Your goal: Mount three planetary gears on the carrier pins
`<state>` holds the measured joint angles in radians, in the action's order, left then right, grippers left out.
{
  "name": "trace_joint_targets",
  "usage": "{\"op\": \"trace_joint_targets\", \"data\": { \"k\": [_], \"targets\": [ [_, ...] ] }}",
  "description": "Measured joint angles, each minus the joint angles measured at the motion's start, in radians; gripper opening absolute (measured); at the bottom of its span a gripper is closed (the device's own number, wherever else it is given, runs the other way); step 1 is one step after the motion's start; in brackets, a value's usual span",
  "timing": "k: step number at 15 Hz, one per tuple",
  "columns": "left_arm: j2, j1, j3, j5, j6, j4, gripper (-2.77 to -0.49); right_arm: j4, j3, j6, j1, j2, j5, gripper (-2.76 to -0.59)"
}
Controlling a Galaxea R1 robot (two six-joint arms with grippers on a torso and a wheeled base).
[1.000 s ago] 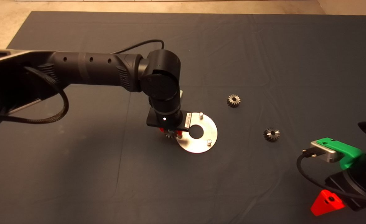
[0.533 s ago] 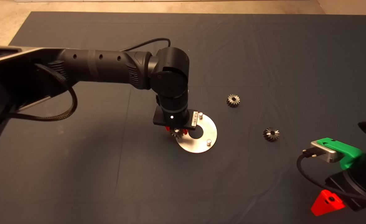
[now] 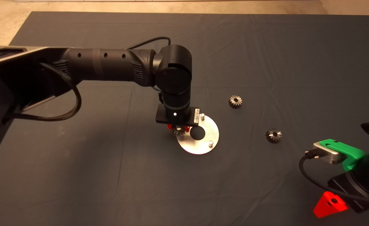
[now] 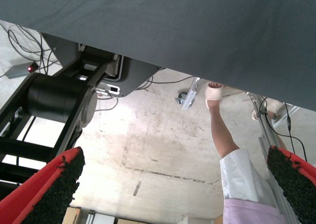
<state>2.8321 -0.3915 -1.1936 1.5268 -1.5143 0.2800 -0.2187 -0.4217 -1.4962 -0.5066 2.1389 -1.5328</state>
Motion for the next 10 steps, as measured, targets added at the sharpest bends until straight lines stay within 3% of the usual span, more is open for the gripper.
{"op": "trace_joint_targets", "data": {
  "k": [10],
  "targets": [
    [0.014, 0.0, 0.0, -0.001, -0.016, -0.004, -2.31, 0.0, 0.0, 0.0, 0.0, 0.0, 0.0, -0.61]
  ]
}}
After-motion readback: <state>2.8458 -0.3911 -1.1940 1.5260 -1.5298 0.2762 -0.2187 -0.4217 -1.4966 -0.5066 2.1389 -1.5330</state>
